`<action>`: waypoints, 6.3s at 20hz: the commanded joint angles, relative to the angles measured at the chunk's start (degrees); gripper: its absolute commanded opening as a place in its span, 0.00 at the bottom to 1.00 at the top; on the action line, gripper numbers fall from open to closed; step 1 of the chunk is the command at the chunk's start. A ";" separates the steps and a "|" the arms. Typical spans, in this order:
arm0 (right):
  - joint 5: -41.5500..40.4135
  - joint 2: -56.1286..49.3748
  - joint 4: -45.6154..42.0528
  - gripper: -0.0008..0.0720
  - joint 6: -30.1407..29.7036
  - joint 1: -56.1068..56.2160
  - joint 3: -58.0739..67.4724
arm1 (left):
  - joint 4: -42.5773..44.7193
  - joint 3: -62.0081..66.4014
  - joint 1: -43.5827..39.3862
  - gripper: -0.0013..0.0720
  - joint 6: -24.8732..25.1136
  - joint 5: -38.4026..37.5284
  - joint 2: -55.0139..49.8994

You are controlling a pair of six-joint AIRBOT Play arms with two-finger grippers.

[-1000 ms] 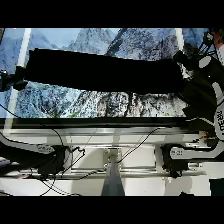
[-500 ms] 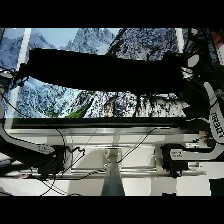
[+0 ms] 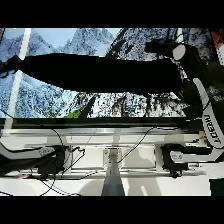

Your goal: Fold the clothes and pants, and hang the long-sleeved shirts on hangers.

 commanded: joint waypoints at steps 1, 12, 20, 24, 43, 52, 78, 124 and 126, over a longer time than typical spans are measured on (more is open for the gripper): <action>2.34 -1.31 0.35 0.03 3.19 7.04 4.66 | 6.73 0.04 -0.04 0.03 4.26 -11.08 11.61; 4.61 -19.74 17.49 0.03 13.64 29.70 20.46 | -2.97 -0.11 -1.68 0.03 5.73 -24.26 37.07; 3.89 -32.79 24.85 0.03 14.99 44.02 36.63 | -15.45 -0.20 -1.70 0.03 5.68 -25.64 35.12; 4.02 -33.48 22.75 0.03 14.95 44.33 37.42 | -19.30 -0.20 -1.70 0.03 5.68 -26.01 31.63; 38.51 -25.44 8.74 0.04 14.82 5.25 37.35 | -9.31 -0.17 -43.30 0.98 2.84 -14.51 2.36; 38.77 -25.44 8.72 0.04 11.41 6.16 37.35 | -8.35 -16.61 -7.80 0.97 12.33 -24.81 7.96; 30.16 -27.10 10.51 0.04 10.64 14.67 28.26 | -5.40 8.74 -13.97 0.03 3.13 -45.40 15.96; 43.91 -25.24 22.58 0.88 -4.33 -10.82 22.82 | -9.49 9.88 -49.00 0.97 9.29 -3.61 -5.90; 40.96 -25.24 20.65 0.88 -4.35 -7.54 22.97 | -9.46 9.88 -47.95 0.97 9.29 -6.32 -5.92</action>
